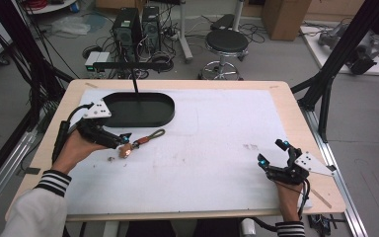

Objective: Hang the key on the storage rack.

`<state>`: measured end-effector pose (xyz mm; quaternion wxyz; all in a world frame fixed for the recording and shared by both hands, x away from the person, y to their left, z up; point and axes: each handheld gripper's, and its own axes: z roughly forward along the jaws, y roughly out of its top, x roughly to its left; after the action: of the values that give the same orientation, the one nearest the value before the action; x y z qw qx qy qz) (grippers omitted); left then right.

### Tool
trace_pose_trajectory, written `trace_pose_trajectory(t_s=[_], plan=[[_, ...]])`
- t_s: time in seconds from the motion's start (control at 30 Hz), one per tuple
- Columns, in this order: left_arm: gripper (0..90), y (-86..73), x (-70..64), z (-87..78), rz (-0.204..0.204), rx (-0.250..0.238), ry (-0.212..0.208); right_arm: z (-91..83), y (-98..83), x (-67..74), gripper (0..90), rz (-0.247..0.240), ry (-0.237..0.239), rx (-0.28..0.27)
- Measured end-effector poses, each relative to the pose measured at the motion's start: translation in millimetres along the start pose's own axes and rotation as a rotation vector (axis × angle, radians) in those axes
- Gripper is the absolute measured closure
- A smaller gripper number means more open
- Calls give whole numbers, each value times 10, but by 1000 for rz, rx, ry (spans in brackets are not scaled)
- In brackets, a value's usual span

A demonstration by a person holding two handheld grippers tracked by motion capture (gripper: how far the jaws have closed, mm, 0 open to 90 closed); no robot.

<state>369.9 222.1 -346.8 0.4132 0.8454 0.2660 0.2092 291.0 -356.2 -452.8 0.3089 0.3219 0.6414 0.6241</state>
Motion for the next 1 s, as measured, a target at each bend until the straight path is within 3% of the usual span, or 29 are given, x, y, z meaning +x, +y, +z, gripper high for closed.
trace_pose_trajectory(t_s=[0.47, 1.0], plan=[[54, 223, 66, 346, 42, 213, -44, 1, 0, 1, 95, -1, -1, -2], [54, 277, -16, 757, 72, 416, -83, -5, -1, 1, 95, 4, 0, -1]])
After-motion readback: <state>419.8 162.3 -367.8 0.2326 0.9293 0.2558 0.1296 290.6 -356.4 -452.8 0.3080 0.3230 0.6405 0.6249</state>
